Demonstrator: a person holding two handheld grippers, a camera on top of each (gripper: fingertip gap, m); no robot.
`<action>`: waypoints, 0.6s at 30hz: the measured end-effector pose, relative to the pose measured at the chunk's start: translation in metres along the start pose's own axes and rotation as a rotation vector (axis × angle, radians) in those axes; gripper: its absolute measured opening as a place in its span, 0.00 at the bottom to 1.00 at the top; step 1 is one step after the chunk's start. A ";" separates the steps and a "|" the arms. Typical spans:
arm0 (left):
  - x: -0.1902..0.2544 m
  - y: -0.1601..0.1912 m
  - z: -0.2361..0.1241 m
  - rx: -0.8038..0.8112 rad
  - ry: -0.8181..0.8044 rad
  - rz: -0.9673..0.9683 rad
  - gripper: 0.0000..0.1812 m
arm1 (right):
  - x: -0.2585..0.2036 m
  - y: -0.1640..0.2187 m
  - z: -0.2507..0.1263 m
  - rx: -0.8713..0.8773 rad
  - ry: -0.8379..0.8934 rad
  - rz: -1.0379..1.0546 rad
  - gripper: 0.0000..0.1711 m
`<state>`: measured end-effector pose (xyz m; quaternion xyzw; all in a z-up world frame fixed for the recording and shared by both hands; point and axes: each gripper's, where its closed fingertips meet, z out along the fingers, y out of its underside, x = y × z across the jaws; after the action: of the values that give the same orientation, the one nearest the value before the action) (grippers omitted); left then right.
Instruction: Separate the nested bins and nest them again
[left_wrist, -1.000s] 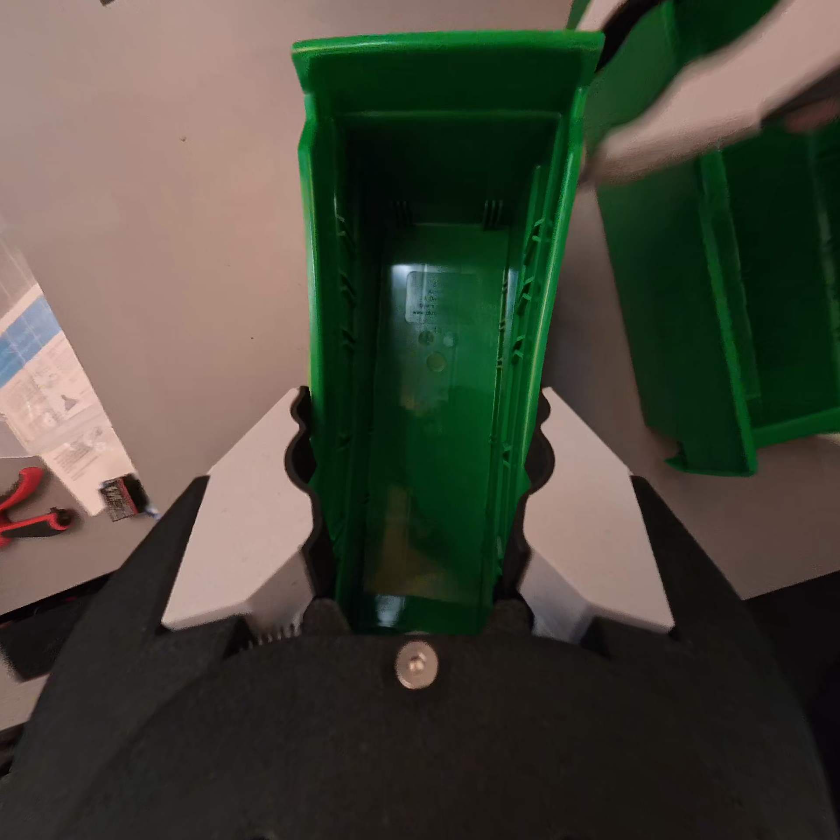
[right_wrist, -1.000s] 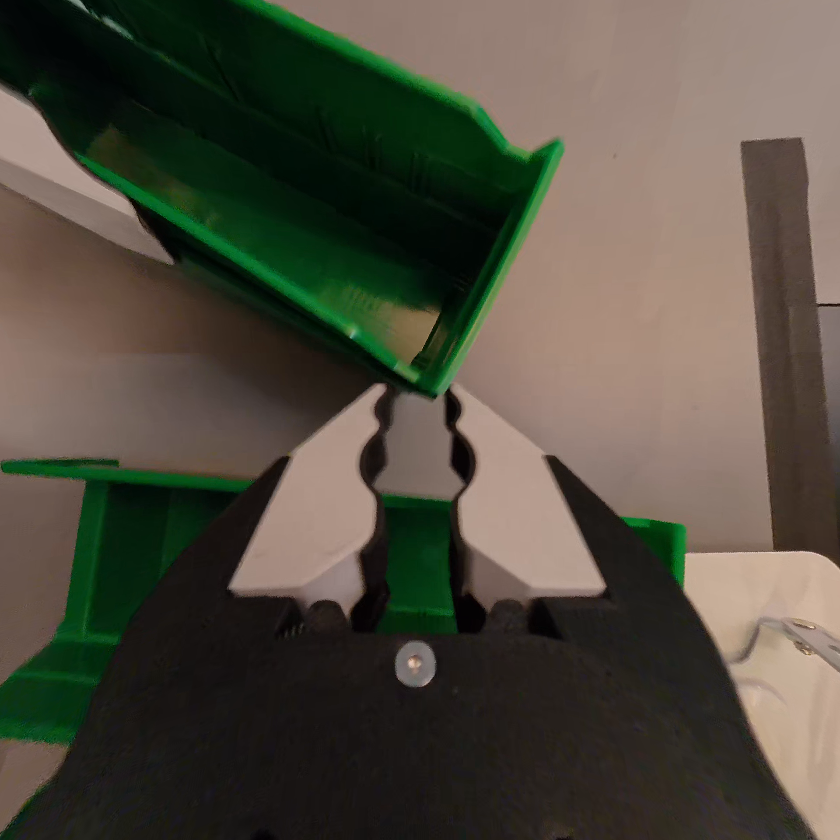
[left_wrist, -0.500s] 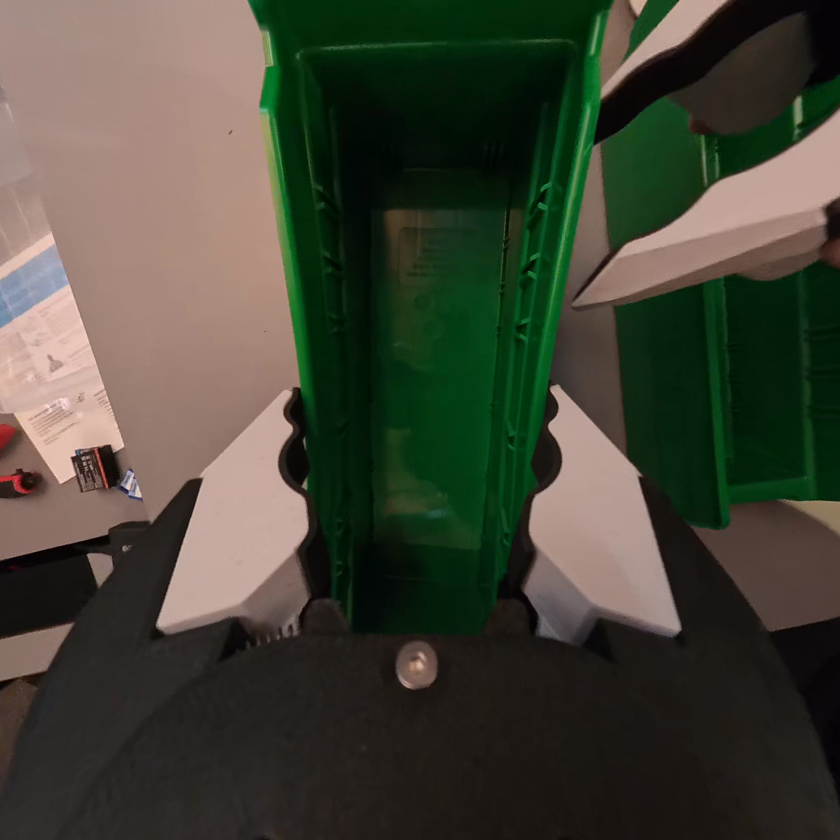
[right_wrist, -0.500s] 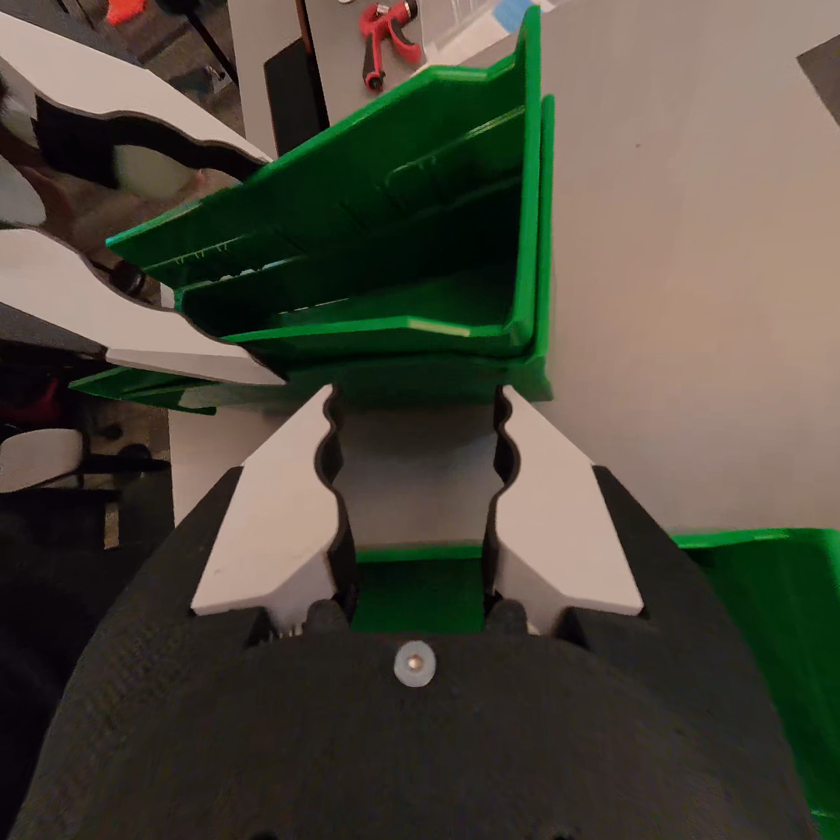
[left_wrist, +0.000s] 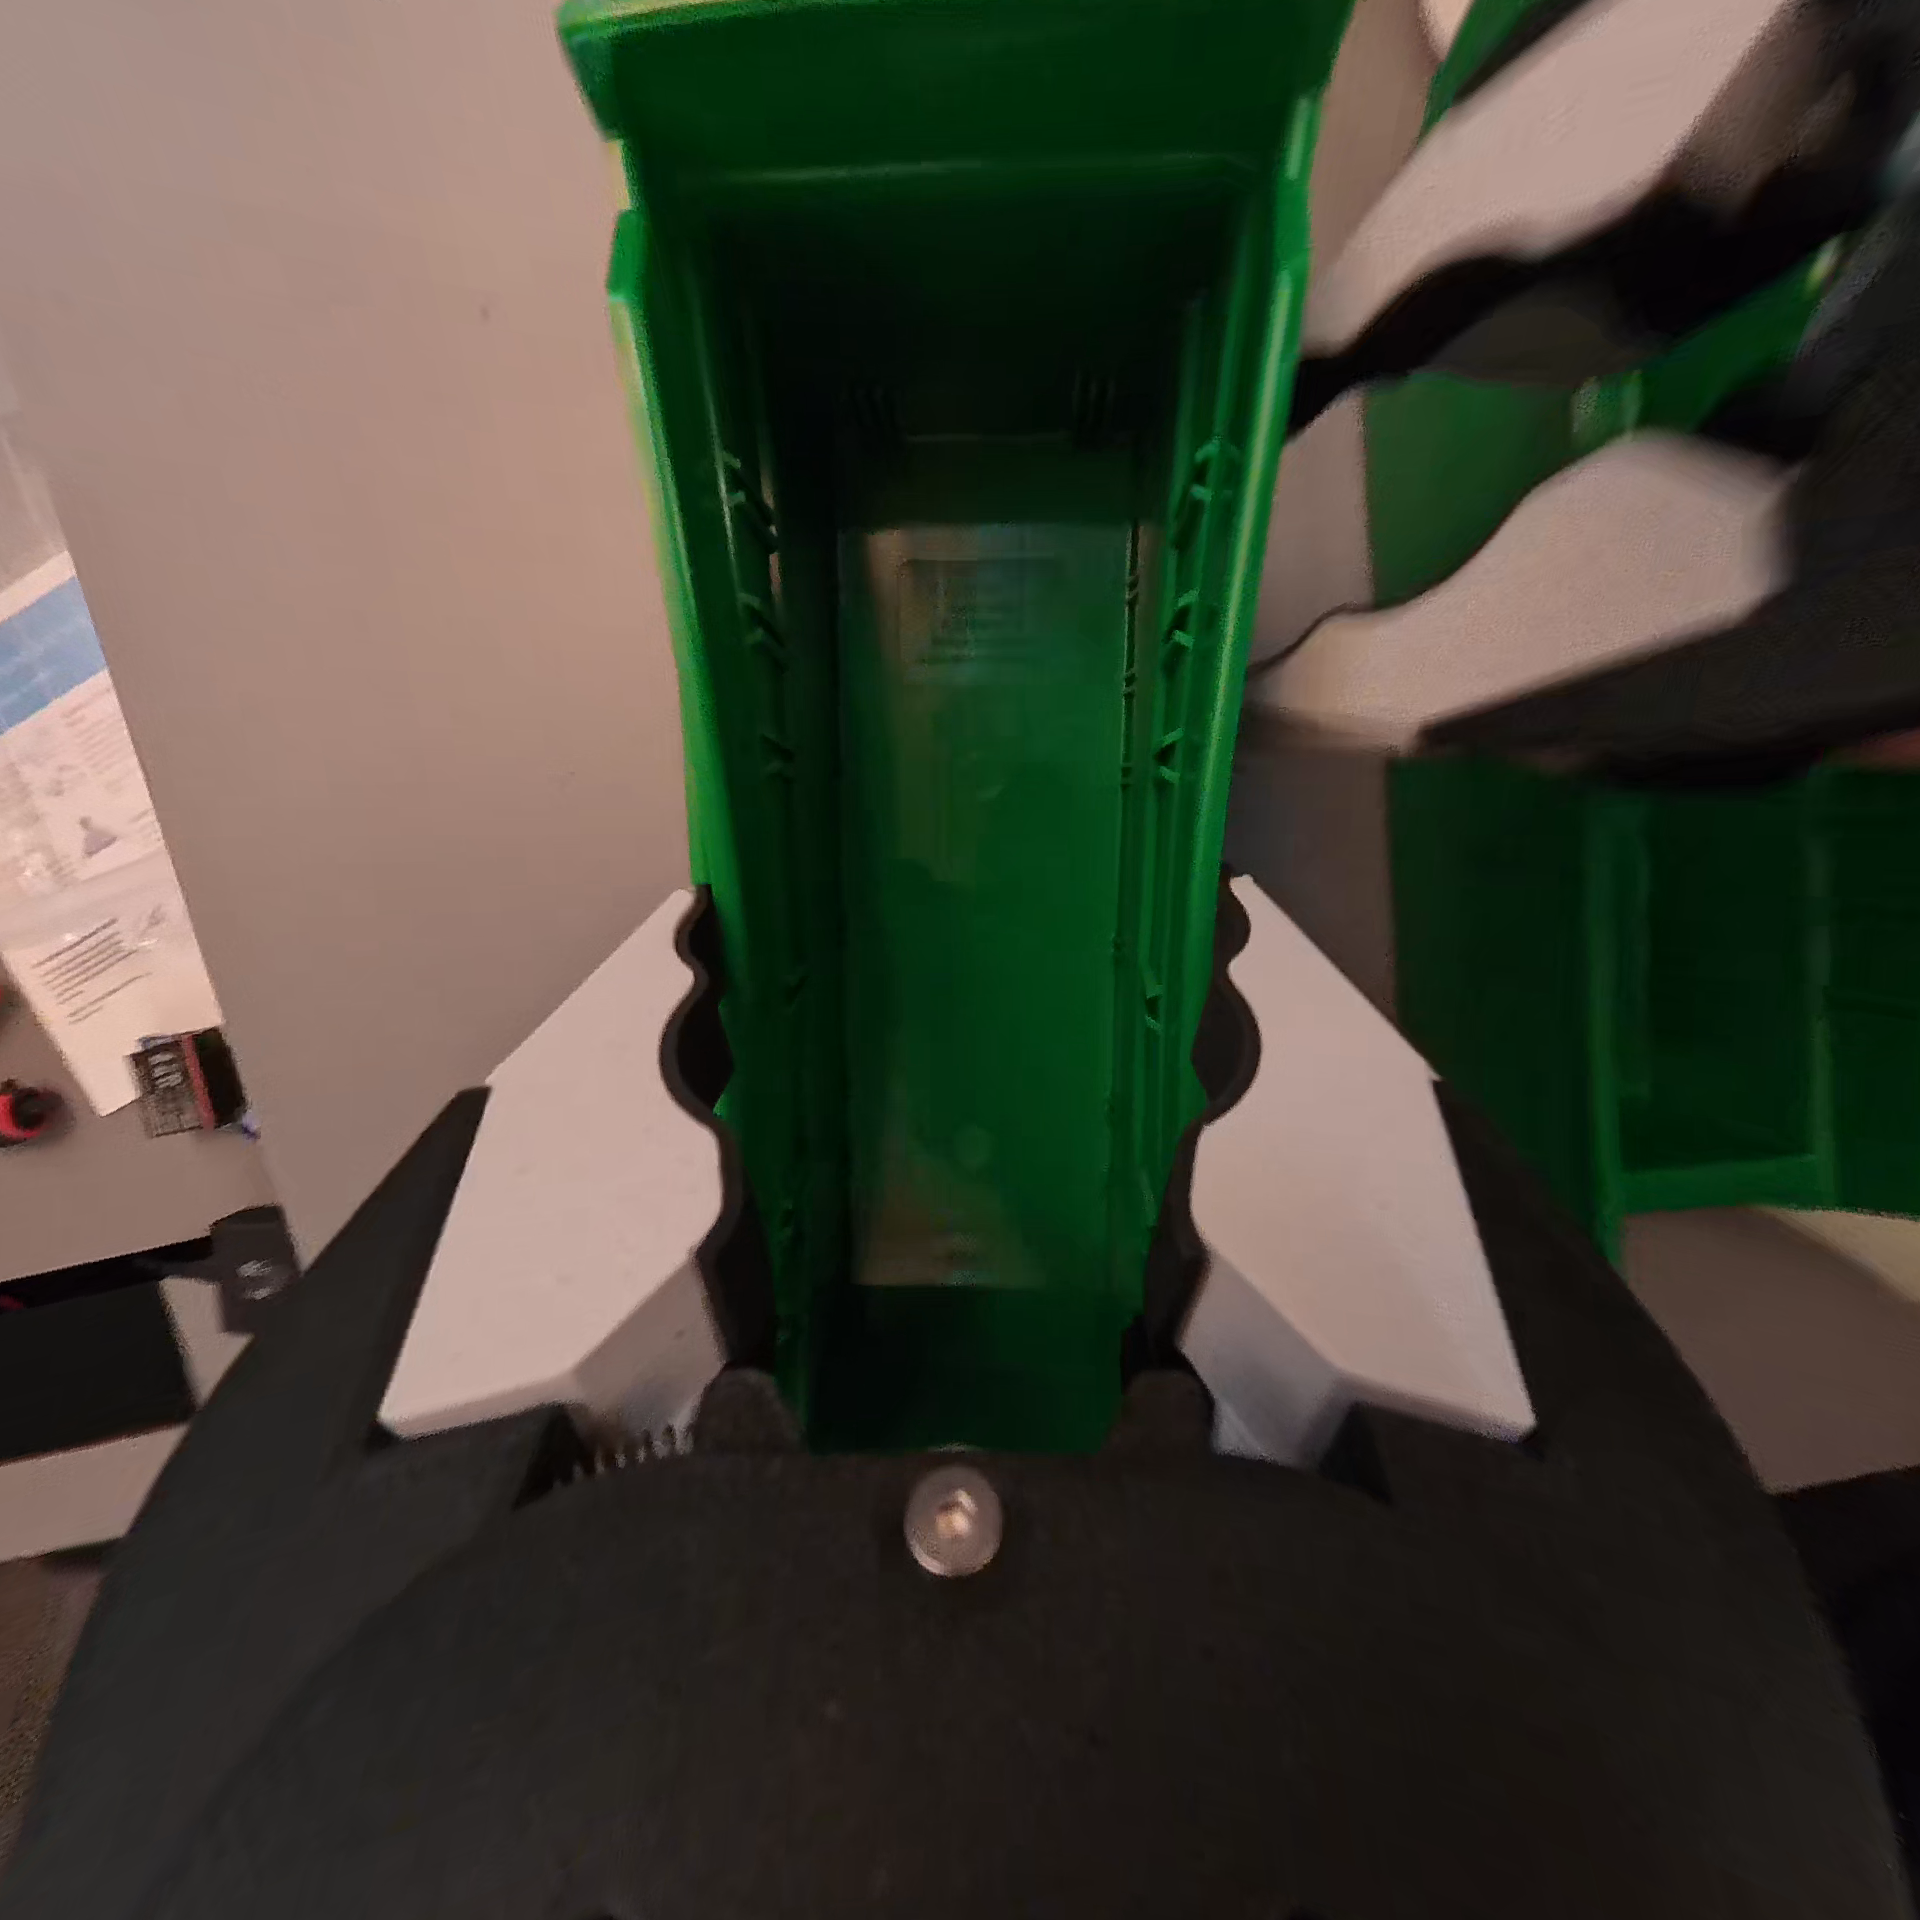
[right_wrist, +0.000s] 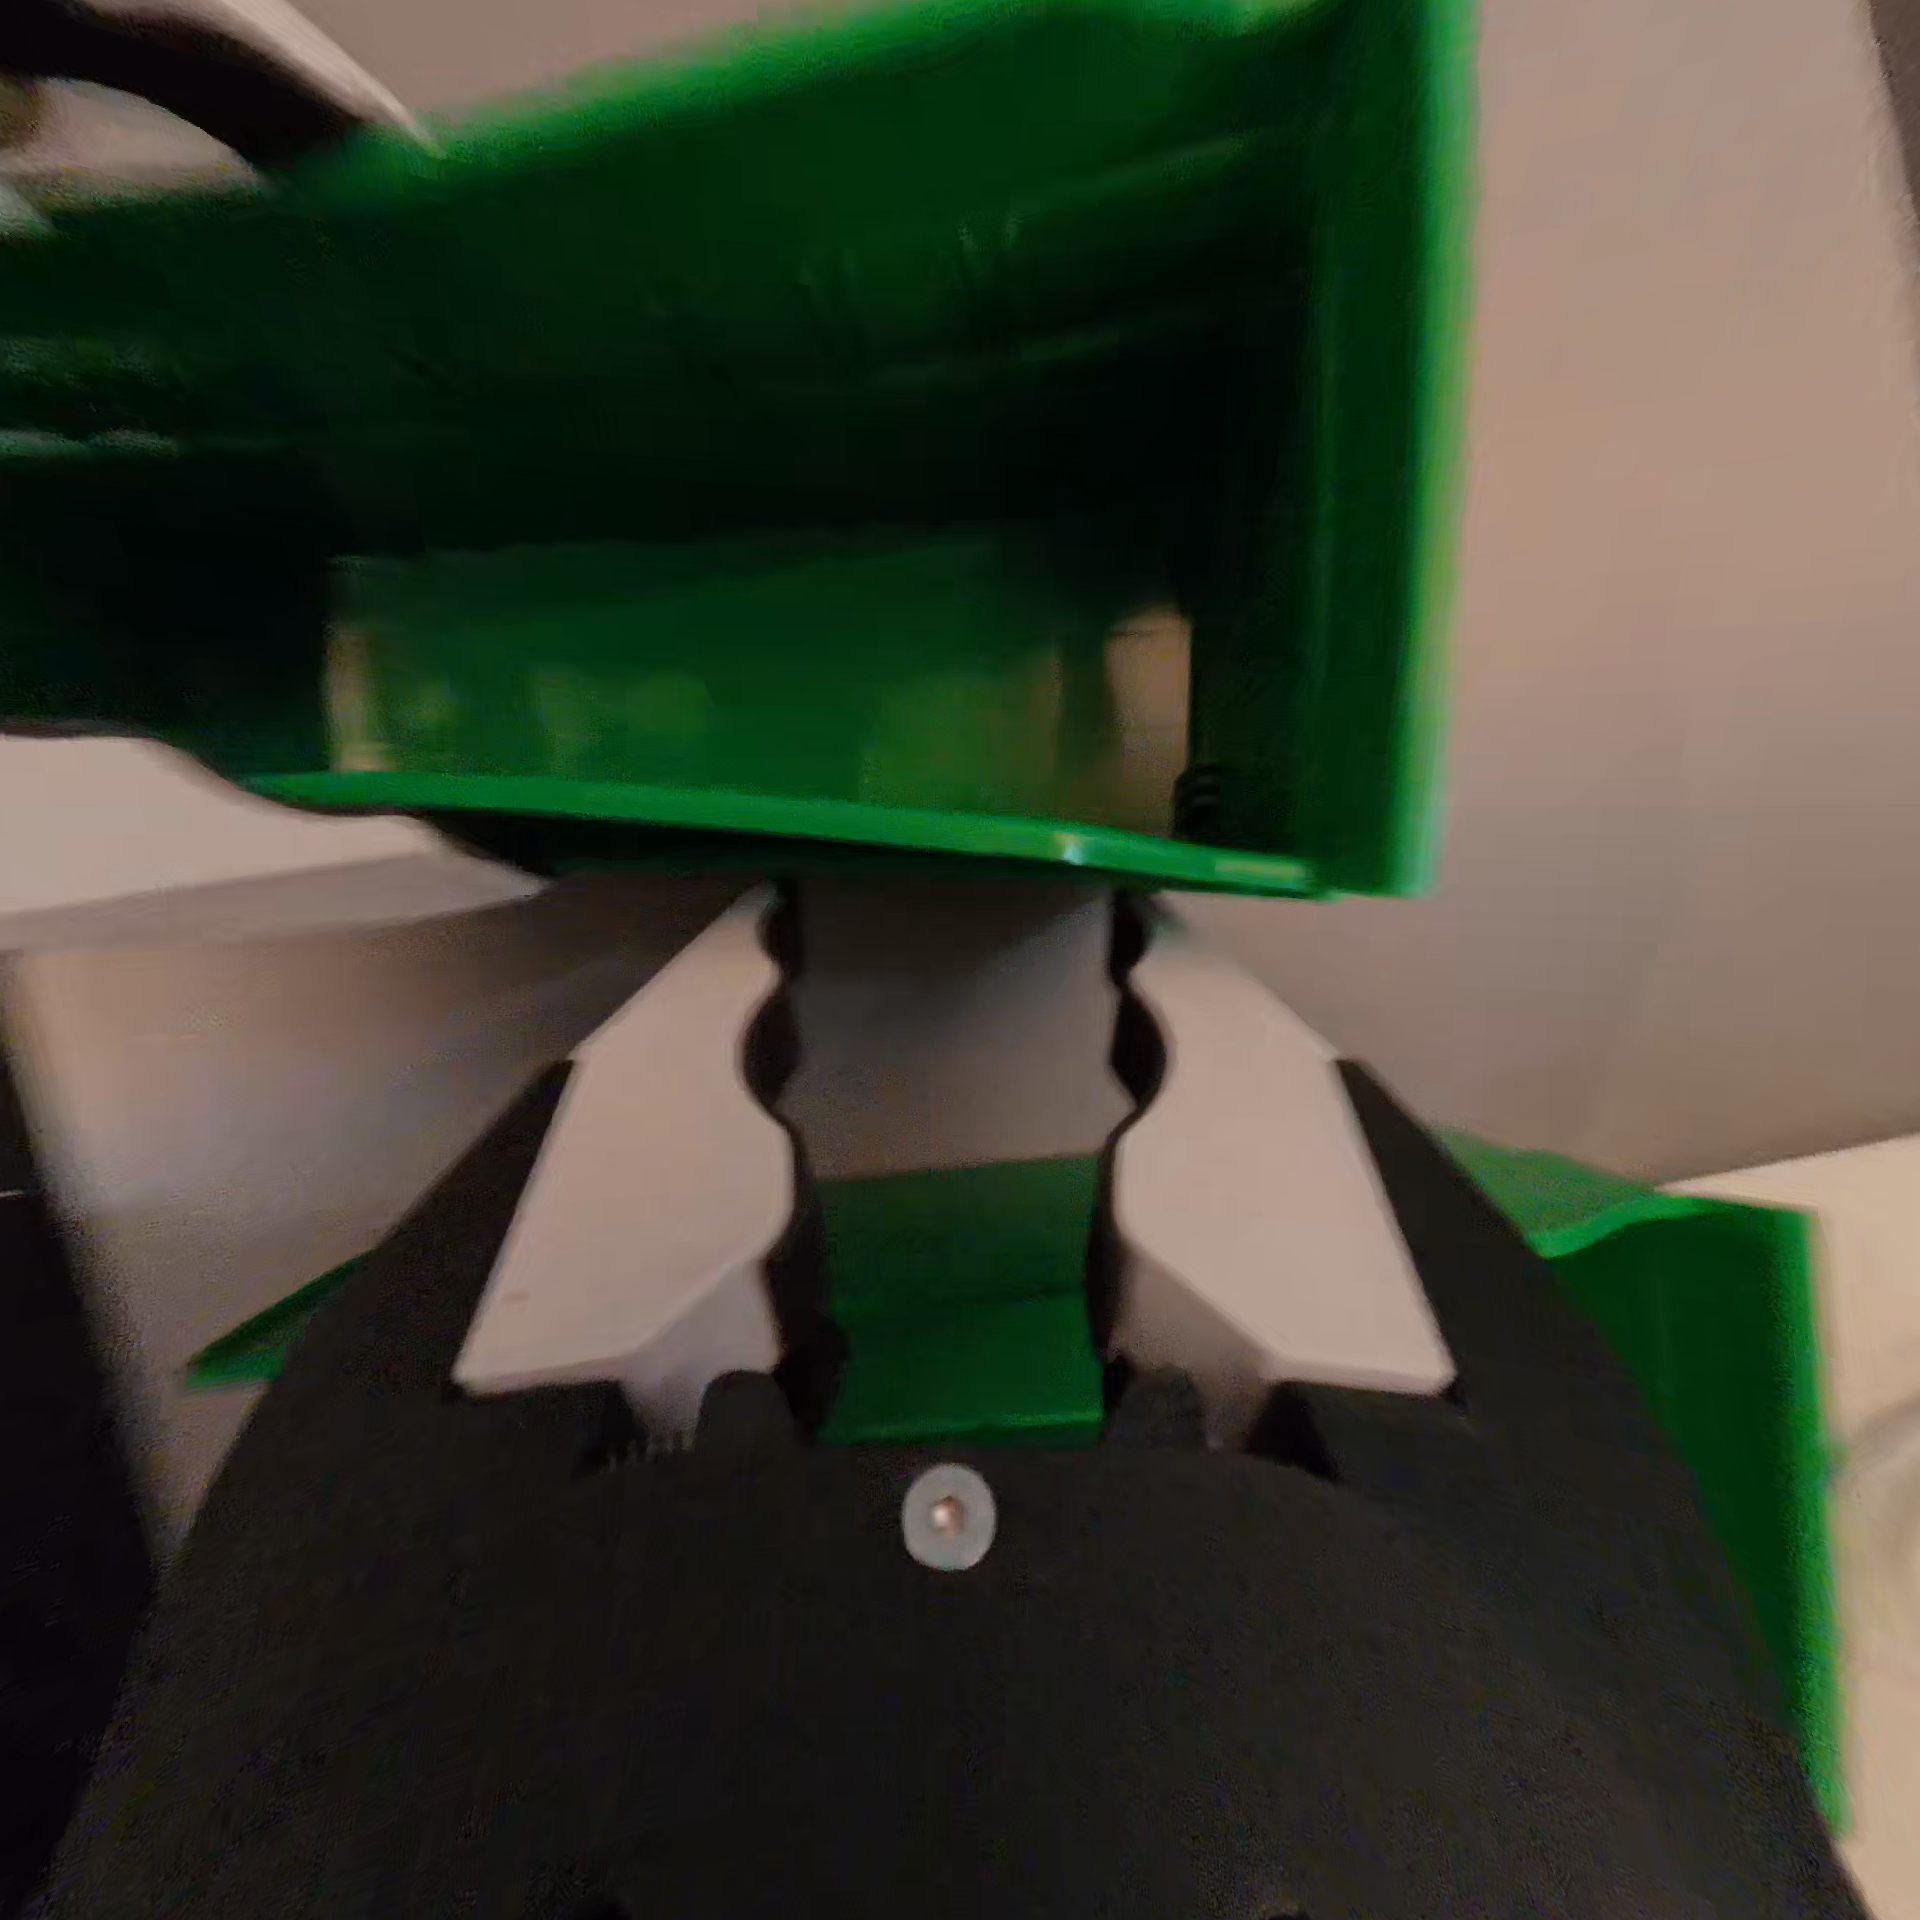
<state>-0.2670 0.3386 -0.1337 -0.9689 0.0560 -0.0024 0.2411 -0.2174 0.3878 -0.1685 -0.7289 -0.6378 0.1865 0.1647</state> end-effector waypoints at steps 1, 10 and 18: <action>-0.001 -0.009 -0.004 0.038 0.004 -0.032 0.50 | -0.004 0.000 0.003 -0.003 0.010 -0.030 0.33; -0.017 0.000 -0.001 -0.067 -0.009 -0.024 0.54 | -0.011 -0.027 -0.027 0.113 -0.123 0.045 0.36; -0.013 0.004 0.010 -0.108 -0.003 -0.079 0.53 | -0.018 -0.037 -0.025 0.153 -0.154 0.132 0.37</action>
<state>-0.2800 0.3409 -0.1447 -0.9819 0.0175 -0.0076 0.1884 -0.2396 0.3751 -0.1277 -0.7381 -0.5831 0.3005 0.1578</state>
